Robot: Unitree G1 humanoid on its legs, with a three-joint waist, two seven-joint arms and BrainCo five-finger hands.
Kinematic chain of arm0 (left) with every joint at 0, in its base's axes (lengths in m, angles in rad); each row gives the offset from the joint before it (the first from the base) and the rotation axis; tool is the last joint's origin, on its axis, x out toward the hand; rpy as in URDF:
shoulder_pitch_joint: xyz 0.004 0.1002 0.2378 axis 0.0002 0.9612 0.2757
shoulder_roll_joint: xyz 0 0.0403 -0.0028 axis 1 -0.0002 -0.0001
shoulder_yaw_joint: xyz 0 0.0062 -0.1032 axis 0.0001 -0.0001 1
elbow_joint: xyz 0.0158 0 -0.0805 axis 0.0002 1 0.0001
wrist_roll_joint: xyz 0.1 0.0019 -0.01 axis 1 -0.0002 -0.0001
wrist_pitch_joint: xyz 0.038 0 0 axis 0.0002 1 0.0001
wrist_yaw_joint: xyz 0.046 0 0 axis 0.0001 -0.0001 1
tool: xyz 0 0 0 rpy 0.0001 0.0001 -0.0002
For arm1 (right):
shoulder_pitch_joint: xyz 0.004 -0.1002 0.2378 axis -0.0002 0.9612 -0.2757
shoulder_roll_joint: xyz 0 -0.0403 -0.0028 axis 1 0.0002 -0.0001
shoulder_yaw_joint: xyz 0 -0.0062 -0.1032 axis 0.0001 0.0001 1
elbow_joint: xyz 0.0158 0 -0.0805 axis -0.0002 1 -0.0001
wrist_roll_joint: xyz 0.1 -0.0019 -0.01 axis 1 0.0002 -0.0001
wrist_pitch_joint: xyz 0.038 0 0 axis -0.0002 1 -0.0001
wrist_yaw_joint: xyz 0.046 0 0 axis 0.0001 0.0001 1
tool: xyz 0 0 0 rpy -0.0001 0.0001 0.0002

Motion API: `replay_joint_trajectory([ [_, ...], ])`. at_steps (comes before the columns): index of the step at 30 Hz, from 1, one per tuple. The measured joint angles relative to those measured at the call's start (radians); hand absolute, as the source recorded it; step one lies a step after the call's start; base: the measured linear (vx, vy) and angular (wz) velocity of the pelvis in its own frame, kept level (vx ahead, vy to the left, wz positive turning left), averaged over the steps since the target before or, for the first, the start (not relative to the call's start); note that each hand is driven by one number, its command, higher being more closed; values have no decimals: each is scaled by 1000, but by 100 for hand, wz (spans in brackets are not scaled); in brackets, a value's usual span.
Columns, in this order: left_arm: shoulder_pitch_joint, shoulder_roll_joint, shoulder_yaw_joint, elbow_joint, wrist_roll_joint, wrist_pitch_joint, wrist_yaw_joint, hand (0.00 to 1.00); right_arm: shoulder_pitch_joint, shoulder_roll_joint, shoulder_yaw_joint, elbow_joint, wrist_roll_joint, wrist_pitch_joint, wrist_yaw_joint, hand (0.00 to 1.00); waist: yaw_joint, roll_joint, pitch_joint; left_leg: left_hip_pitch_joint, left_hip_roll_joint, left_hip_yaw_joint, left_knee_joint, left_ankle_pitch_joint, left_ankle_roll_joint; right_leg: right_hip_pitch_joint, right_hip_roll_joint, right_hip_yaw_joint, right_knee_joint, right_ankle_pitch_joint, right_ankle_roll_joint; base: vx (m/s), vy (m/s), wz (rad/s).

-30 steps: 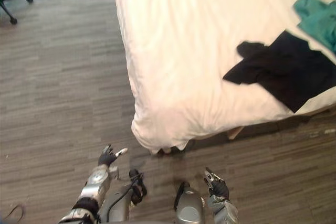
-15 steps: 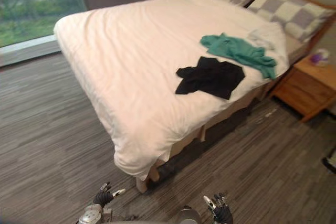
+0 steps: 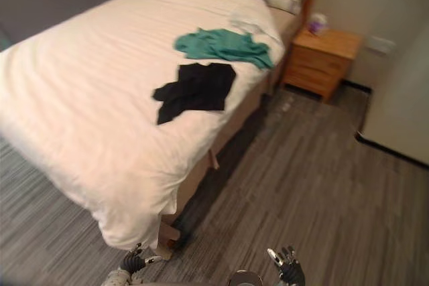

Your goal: Tidy the bed and pick cloth on bed and put in laundry

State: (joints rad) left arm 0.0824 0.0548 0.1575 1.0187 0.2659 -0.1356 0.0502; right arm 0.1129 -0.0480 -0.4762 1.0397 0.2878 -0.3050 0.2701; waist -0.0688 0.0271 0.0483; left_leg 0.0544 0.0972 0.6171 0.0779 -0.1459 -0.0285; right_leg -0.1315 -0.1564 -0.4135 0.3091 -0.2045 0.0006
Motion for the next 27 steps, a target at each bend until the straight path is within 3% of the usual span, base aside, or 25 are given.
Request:
replay_joint_trajectory([
  [2,-12,16,-1,-2,-3,3,0,0,3,2,40,-1,-7,9,-9,0,8,-19,5,8,9,60,33,-1,-1,36,13,-40,-77,37,11,81,-42,-86],
  [5,-21,13,-53,-3,-20,4,-1,0,12,-1,83,-28,-5,30,-33,0,1,1,20,40,26,89,66,-1,-1,117,53,-23,-211,106,14,30,-22,-49],
  [8,-30,-12,-93,-10,-51,5,-9,0,40,-3,130,-43,17,65,-58,0,0,32,38,33,37,72,157,-1,-1,148,49,8,-245,126,16,-12,22,-29],
  [10,-23,-10,-98,-12,-54,4,-7,0,47,1,153,-42,21,86,-73,0,8,25,53,-12,38,-21,258,-18,-1,153,46,53,-248,128,14,-13,-5,-62],
  [11,8,-16,-97,-14,-63,-4,1,0,39,-9,170,-40,23,108,-86,0,32,45,59,-37,-2,-250,260,-55,-2,136,53,131,-243,128,13,-22,68,-131],
  [12,15,-24,-53,-21,-99,-14,4,0,28,-11,170,-44,24,122,-95,0,38,58,65,-23,-9,-341,259,-59,-4,115,77,191,-220,128,13,-24,99,-154],
  [13,19,-26,-31,-22,-101,-15,5,0,29,-11,170,-53,24,127,-99,0,38,56,67,-16,-9,-359,268,-61,-4,107,91,211,-209,128,14,-8,71,-153],
  [15,36,-27,14,-51,-125,-34,1,0,56,1,180,-108,25,135,-103,0,39,31,93,-45,9,-371,436,-64,-3,105,91,292,-176,128,14,-23,77,-135],
  [16,42,-33,20,-56,-135,-58,-1,0,83,4,189,-118,28,137,-102,0,37,27,96,-69,30,-389,513,-97,-6,92,109,326,-158,127,16,-62,140,-105],
  [18,43,-47,20,-58,-137,-69,-6,0,89,-2,183,-123,44,137,-103,0,33,47,81,-63,43,-401,501,-140,-7,64,135,343,-146,122,22,-55,134,-59],
  [19,28,-47,17,-65,-138,-70,-23,0,98,5,168,-127,47,136,-106,0,17,49,78,-41,35,-404,426,-160,-14,42,135,343,-129,115,28,-32,127,-5],
  [20,9,-41,8,-65,-138,-73,-32,0,113,22,160,-127,52,135,-107,0,4,22,69,-31,19,-403,348,-160,-14,18,125,327,-120,121,33,-46,130,14],
  [21,1,-39,3,-66,-138,-74,-36,0,122,29,152,-127,53,135,-107,0,2,16,66,-26,15,-402,309,-160,-14,3,121,315,-117,125,34,-29,36,42],
  [23,-20,-45,1,-52,-138,-72,-45,0,136,38,123,-104,54,130,-115,0,6,11,68,4,3,-409,165,-159,-14,-40,121,294,-108,138,32,-49,37,27],
  [27,25,-48,4,-41,-141,-62,-43,0,134,36,122,-81,41,119,-116,0,7,13,77,64,-15,-406,112,-138,-5,-34,110,294,-57,137,32,-54,15,-4],
])
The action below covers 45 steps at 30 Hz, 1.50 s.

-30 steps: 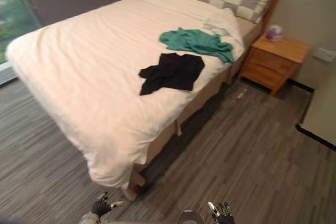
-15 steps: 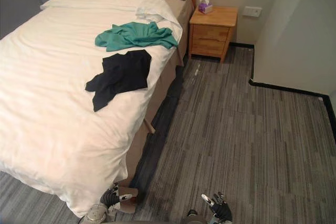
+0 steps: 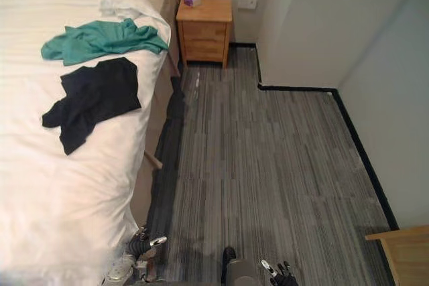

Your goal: Tidy the bed and pick cloth on bed and put in laundry

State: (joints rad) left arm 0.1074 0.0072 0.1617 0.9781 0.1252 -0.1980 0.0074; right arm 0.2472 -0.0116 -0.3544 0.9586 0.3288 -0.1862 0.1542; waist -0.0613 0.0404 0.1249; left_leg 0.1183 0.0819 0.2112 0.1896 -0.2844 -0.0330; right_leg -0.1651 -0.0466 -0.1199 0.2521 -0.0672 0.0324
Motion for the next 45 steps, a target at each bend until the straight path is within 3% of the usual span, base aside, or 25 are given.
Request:
replay_joint_trajectory([
  [4,12,-4,10,-2,-28,34,17,0,2,3,2,0,-18,-1,0,0,3,-16,-3,3,-2,25,-22,-4,2,-19,-6,9,39,-23,-12,-110,-30,-4],
  [6,4,-6,47,-2,-41,85,25,0,9,7,5,6,-19,9,0,0,20,-27,-6,3,5,30,-22,-6,-4,-13,21,36,-5,-3,-22,-126,-85,-25],
  [7,-34,24,45,87,-75,194,21,0,-53,-38,1,128,-28,93,42,0,21,-35,-35,57,-28,-120,-103,23,-7,141,63,87,-354,183,-22,-44,-39,-11],
  [16,-33,26,46,87,-90,193,3,0,-53,-37,-1,130,-28,91,41,0,22,-36,-35,57,-16,-118,-104,15,-20,141,66,84,-354,181,-23,0,0,0],
  [19,-30,34,46,86,-92,192,-1,0,-53,-35,-4,137,-29,79,42,0,21,-28,-29,62,6,-96,-101,-11,-63,142,84,77,-354,163,-34,23,-16,-15],
  [20,-30,34,47,84,-92,192,-1,0,-52,-35,-4,137,-31,72,41,0,20,-28,-29,65,21,-80,-95,-25,-87,141,98,73,-354,157,-37,55,-67,-29],
  [21,-30,31,56,69,-92,192,-2,0,-52,-41,1,137,-50,57,41,0,21,-17,-28,69,54,-51,-75,-51,-131,145,120,38,-322,129,-63,147,-86,-55],
  [22,-6,36,86,58,-94,192,-2,0,-53,-47,18,128,-81,38,34,0,37,-12,-23,61,79,-20,8,-53,-149,107,120,-24,-196,65,-87,179,-96,-70],
  [23,-2,46,97,43,-93,193,-1,0,-49,-45,35,118,-100,23,29,0,42,-23,-18,20,89,8,113,-51,-146,84,112,-34,-129,17,-79,199,-128,-64],
  [24,7,44,110,21,-89,194,0,0,-34,-47,51,99,-118,7,23,0,37,-23,-16,-55,112,29,314,-38,-148,70,109,-36,-67,-27,-90,161,-184,-36],
  [26,10,21,134,-23,-79,191,3,0,-14,-53,71,49,-119,5,14,0,37,-14,3,-171,158,22,627,90,-94,84,110,-16,-5,-77,-112,202,-194,-36],
  [27,11,15,135,-52,-71,188,4,0,-15,-60,93,25,-121,5,11,0,60,-6,27,-225,163,-2,746,103,-75,116,111,28,6,-98,-129,253,-93,-71],
  [28,12,6,133,-58,-71,189,-2,0,-17,-70,95,16,-137,6,6,0,63,6,35,-272,136,-33,792,37,-72,136,111,60,15,-122,-142,236,-49,-78],
  [29,14,3,132,-67,-71,191,-4,0,-22,-71,93,12,-142,6,4,0,65,7,36,-301,114,-49,793,10,-71,151,110,79,14,-132,-142,344,-114,-71],
  [31,22,-6,133,-95,-73,183,-11,0,-43,-64,93,9,-157,6,0,0,79,-4,43,-348,73,-56,699,-29,-71,194,109,135,2,-143,-131,341,-115,-80],
  [34,22,-1,133,-96,-78,160,-17,0,-65,-45,89,0,-159,4,0,0,78,-15,45,-369,57,-2,459,-20,-52,274,107,167,-70,-174,-89,297,-5,-39],
  [35,22,-1,130,-96,-86,148,-25,0,-64,-40,87,1,-170,4,1,0,77,-20,45,-371,48,34,290,36,-36,314,86,136,-105,-202,-64,462,52,2],
  [37,20,3,120,-92,-97,143,-26,0,-63,-39,83,10,-188,4,1,0,76,-23,44,-370,30,59,152,107,-26,346,75,126,-129,-211,-57,392,69,21],
  [38,16,12,112,-90,-106,140,-28,0,-71,-38,67,34,-196,4,2,0,84,-30,41,-373,8,80,92,203,-2,388,49,117,-156,-211,-54,422,90,18],
  [39,13,12,106,-88,-106,137,-29,0,-81,-35,56,50,-196,4,2,0,88,-37,37,-373,-9,95,72,242,12,403,30,110,-168,-213,-50,566,142,13],
  [40,8,15,82,-78,-105,135,-30,0,-91,-31,38,70,-196,5,1,0,87,-42,33,-359,-36,111,30,333,50,413,2,95,-168,-223,-32,702,180,26],
  [41,-18,30,52,-41,-102,137,-32,0,-103,-31,17,81,-197,10,-1,0,76,-51,23,-335,-73,122,5,333,103,415,-33,77,-163,-214,8,688,185,25],
  [42,-29,33,42,-29,-103,139,-32,0,-115,-25,13,86,-198,12,0,0,78,-42,21,-331,-76,124,7,317,122,411,-37,75,-152,-189,51,671,201,17],
  [44,-35,45,44,-12,-103,143,-31,0,-126,-1,-9,99,-197,23,0,0,79,-46,21,-305,-63,143,63,260,122,395,-37,75,-42,-124,92,477,182,-3],
  [45,-32,54,36,-2,-101,146,-31,0,-127,3,-38,100,-198,27,-1,0,78,-53,16,-253,-72,134,60,212,109,349,-46,36,155,-98,109,520,182,11],
])
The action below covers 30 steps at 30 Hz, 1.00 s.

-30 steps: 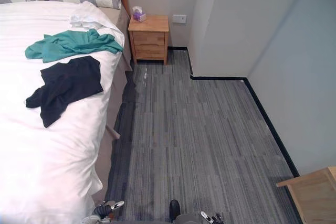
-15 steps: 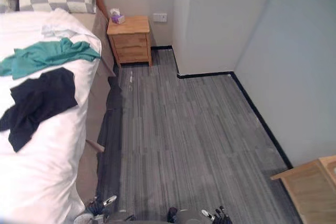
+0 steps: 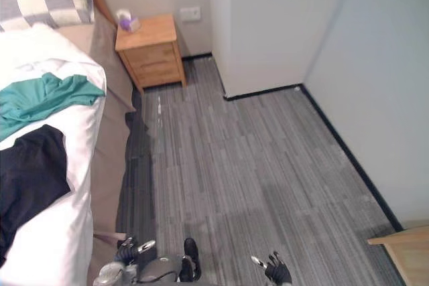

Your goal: Tidy the bed and pick cloth on bed and put in laundry

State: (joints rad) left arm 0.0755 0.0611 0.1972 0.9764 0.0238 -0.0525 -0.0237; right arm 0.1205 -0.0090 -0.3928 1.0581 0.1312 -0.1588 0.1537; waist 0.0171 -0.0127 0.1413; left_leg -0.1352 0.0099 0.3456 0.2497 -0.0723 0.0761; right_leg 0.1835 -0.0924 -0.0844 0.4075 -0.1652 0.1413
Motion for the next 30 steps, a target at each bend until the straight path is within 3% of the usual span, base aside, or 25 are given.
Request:
replay_joint_trajectory([
  [1,8,7,-15,7,0,1,-1,0,8,-6,-15,3,0,4,0,0,-7,-6,-9,76,-16,-30,-45,-53,10,-91,-26,-37,243,58,29,533,170,26],
  [2,2,15,-27,12,-2,1,-1,0,11,-3,-18,11,0,6,0,0,-16,-25,-8,109,-40,-37,-56,-63,15,-158,-57,-32,404,70,32,509,89,56],
  [3,-3,31,-44,34,-2,2,-2,0,20,-7,-20,15,1,13,0,0,-34,-40,-7,158,-54,-74,-57,-92,21,-241,-81,-32,580,44,2,487,17,71],
  [5,-7,28,-49,50,-6,3,-2,0,36,-10,-23,15,1,15,0,0,-33,-30,-1,243,-54,-118,-92,-102,23,-348,-87,-42,675,-10,-39,563,-49,77],
  [6,-18,18,-50,50,-8,8,-1,0,46,-7,-24,14,5,17,0,0,-38,-19,7,295,-44,-156,-118,-102,23,-402,-81,-43,658,-29,-69,466,-103,90],
  [8,-22,9,-48,48,-19,22,2,0,56,-10,-26,-1,22,14,-1,0,-58,2,19,360,-9,-216,-145,-113,17,-460,-63,-45,542,-60,-78,440,-204,108],
  [10,-35,-5,-35,38,-41,28,4,0,79,-1,-21,-51,53,4,-2,0,-66,20,27,386,46,-283,-141,-176,-32,-496,-52,-59,245,-40,-62,450,-311,118],
  [11,-38,-8,-33,36,-43,28,6,0,83,5,-18,-52,64,-2,-5,0,-61,11,31,398,52,-303,-139,-194,-49,-495,-58,-55,120,-14,-57,437,-380,89],
  [12,-31,-17,-28,37,-43,28,8,0,94,6,6,-59,83,-7,-8,0,-54,-2,27,405,62,-325,-118,-233,-76,-490,-58,-32,-66,65,-61,472,-422,63],
  [13,-23,-29,-14,39,-42,32,12,0,97,4,18,-64,90,-13,-7,0,-55,7,25,414,87,-336,-98,-267,-102,-468,-35,-33,-73,147,-78,474,-403,37],
  [14,-13,-54,2,38,-42,35,17,0,93,-10,17,-73,90,-20,-10,0,-49,42,25,416,118,-321,-78,-269,-105,-466,-5,-42,-43,103,-85,451,-366,19],
  [18,3,-78,38,37,-41,43,43,0,94,-15,43,-95,91,-33,-17,0,-62,55,25,428,159,-340,79,-227,-121,-447,-4,-84,174,-100,-141,439,-347,27],
  [19,5,-91,77,31,-40,48,56,0,103,-19,49,-103,92,-30,-24,0,-61,64,20,362,178,-384,270,-199,-140,-407,9,-105,188,-152,-150,376,-301,27],
  [21,15,-105,149,13,-35,49,68,0,117,-26,50,-114,93,-21,-32,0,-54,70,15,218,192,-444,572,-31,-200,-345,33,-126,164,-189,-165,374,-262,15],
  [22,27,-122,196,-13,-33,46,68,0,117,-33,51,-120,90,-20,-32,0,-52,83,10,111,220,-454,781,7,-217,-290,60,-132,129,-202,-176,406,-185,4],
  [24,36,-122,219,-38,-33,35,65,0,119,-34,56,-112,89,-17,-30,0,-35,80,15,-1,234,-413,946,-48,-199,-187,68,-143,60,-210,-188,408,-143,-1],
  [27,35,-117,214,-76,-31,17,52,0,116,-27,73,-102,88,-12,-19,0,-17,50,6,-133,219,-287,847,-149,-183,-25,52,-150,-97,-201,-172,507,-83,-1],
  [29,31,-118,207,-90,-33,13,41,0,95,-19,82,-105,87,-12,-2,0,-2,35,11,-155,188,-153,633,-191,-148,38,23,-150,-154,-191,-151,460,27,-10],
  [30,28,-116,198,-89,-32,8,35,0,81,-5,74,-107,81,-12,6,0,1,27,6,-150,150,-52,401,-149,-114,63,0,-160,-165,-193,-126,556,77,13],
])
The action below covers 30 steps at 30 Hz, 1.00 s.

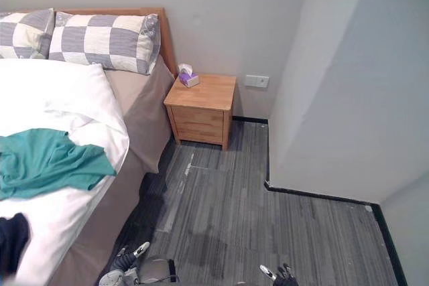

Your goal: Tidy the bed and pick cloth on bed and put in laundry

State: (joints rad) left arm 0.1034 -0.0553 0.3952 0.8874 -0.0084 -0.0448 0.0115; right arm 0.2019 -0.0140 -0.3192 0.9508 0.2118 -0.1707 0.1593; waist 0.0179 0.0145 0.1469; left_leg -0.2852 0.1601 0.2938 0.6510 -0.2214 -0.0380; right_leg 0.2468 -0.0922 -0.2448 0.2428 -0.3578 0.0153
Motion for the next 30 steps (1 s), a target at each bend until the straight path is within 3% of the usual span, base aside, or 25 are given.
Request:
replay_joint_trajectory([
  [1,-1,4,-10,5,-1,-3,-7,0,-8,9,-25,11,-3,-3,9,0,1,-15,1,23,-30,86,-163,65,117,15,-14,-17,3,-11,30,663,80,29],
  [2,-2,24,-14,9,-2,-4,-7,0,-13,31,-31,19,-7,-3,11,0,2,-42,-13,49,-61,122,-202,83,129,25,-45,-21,-3,-6,45,541,63,63],
  [3,-2,41,-37,13,-2,-2,-5,0,-16,58,-31,19,-29,-16,20,0,-8,-58,-28,56,-85,141,-234,100,161,36,-53,-37,-26,54,61,541,90,71],
  [4,-5,47,-47,22,-5,-1,-6,0,-17,79,-34,26,-42,-28,26,0,-14,-60,-26,41,-56,189,-177,101,167,77,-44,-40,-89,136,65,534,115,65],
  [5,-7,53,-45,24,-13,-2,-6,0,-29,78,-46,31,-49,-35,26,0,-1,-59,-19,12,-31,245,-96,91,166,106,-33,-35,-121,186,80,455,183,67],
  [6,-18,66,-64,42,-17,1,-6,0,-46,70,-60,52,-58,-34,23,0,-2,-69,-21,14,-83,278,-213,67,110,143,-48,-48,-135,219,104,366,209,62],
  [7,-17,65,-98,58,-18,12,-6,0,-33,40,-75,60,-63,-34,17,0,-4,-35,-40,37,-105,267,-353,148,225,159,-34,-49,-130,227,117,327,214,76],
  [8,-16,70,-104,78,-20,15,-6,0,-44,39,-82,87,-68,-31,7,0,-1,-48,-53,44,-141,271,-353,135,236,169,-51,-47,-129,227,117,352,144,52],
  [9,-17,86,-112,92,-22,22,-5,0,-60,26,-77,94,-80,-29,2,0,0,-63,-72,58,-175,267,-373,104,227,144,-78,-41,-66,245,126,369,104,47],
  [10,-16,86,-111,99,-21,29,-5,0,-80,14,-79,98,-81,-22,-5,0,-2,-53,-70,82,-200,244,-390,86,222,109,-97,-35,38,273,122,468,123,47],
  [11,-21,87,-118,112,-21,38,-4,0,-91,8,-88,109,-80,-10,-9,0,-5,-51,-66,128,-227,218,-422,70,210,38,-134,-24,241,334,167,475,138,50],
  [13,-27,104,-124,129,-17,55,-4,0,-89,12,-89,125,-83,4,-11,0,-8,-55,-54,222,-262,171,-460,61,202,-88,-176,7,609,329,188,420,85,64],
  [14,-26,106,-125,134,-16,61,-4,0,-84,8,-84,126,-88,10,-11,0,-12,-49,-48,268,-266,153,-478,57,194,-137,-186,7,723,302,171,398,43,60],
  [15,-25,108,-139,139,-14,65,-4,0,-82,1,-77,121,-98,11,-9,0,-18,-39,-45,332,-268,124,-508,52,187,-214,-201,-2,818,249,129,373,33,53],
  [16,-24,118,-163,144,-15,75,-5,0,-90,-7,-65,110,-100,10,-7,0,-23,-29,-42,366,-269,96,-528,52,186,-264,-212,-14,838,209,104,339,8,72],
  [18,-39,139,-203,158,-26,85,-4,0,-94,-7,-57,105,-99,1,-5,0,-33,-39,-35,421,-269,26,-551,50,181,-346,-211,-16,776,130,105,355,-84,110],
  [19,-52,143,-219,158,-51,87,-4,0,-86,-7,-53,106,-97,-7,-5,0,-38,-53,-32,441,-263,-41,-556,44,170,-387,-200,-13,658,100,90,301,-163,141],
  [21,-63,137,-240,158,-63,84,-4,0,-80,-8,-40,108,-93,-17,-5,0,-52,-54,-29,442,-242,-137,-552,32,149,-412,-151,32,440,98,85,258,-254,164],
  [23,-63,124,-240,160,-96,79,0,0,-71,-9,-10,108,-76,-47,-5,0,-67,-59,-19,438,-220,-276,-533,14,120,-404,-61,240,121,139,94,269,-384,180],
  [24,-66,126,-235,157,-99,75,0,0,-65,-4,0,107,-76,-56,-5,0,-67,-69,-15,433,-222,-320,-517,4,108,-389,-50,307,36,166,96,241,-437,177],
  [25,-73,127,-225,156,-98,67,2,0,-50,9,16,104,-76,-66,-5,0,-70,-92,-14,414,-235,-373,-473,-25,93,-367,-52,359,-2,235,122,187,-358,160],
  [26,-74,115,-204,155,-98,55,5,0,-42,4,12,99,-70,-73,-3,0,-65,-81,-4,405,-219,-399,-434,-48,78,-354,-35,337,25,222,98,229,-423,140],
  [27,-63,86,-170,129,-98,37,9,0,-38,-12,17,77,-71,-80,-8,0,-39,-52,3,406,-184,-400,-417,-63,62,-347,-20,300,71,202,86,219,-371,120],
  [28,-49,59,-138,120,-88,22,16,0,-34,-27,40,55,-76,-90,-15,0,-49,-29,9,408,-162,-441,-409,-84,47,-340,-13,257,114,167,81,216,-348,96],
  [30,-44,45,-108,119,-81,-1,23,0,-36,-44,84,34,-83,-97,-19,0,-53,-18,8,407,-140,-478,-404,-92,32,-322,0,218,145,137,69,207,-304,104],
])
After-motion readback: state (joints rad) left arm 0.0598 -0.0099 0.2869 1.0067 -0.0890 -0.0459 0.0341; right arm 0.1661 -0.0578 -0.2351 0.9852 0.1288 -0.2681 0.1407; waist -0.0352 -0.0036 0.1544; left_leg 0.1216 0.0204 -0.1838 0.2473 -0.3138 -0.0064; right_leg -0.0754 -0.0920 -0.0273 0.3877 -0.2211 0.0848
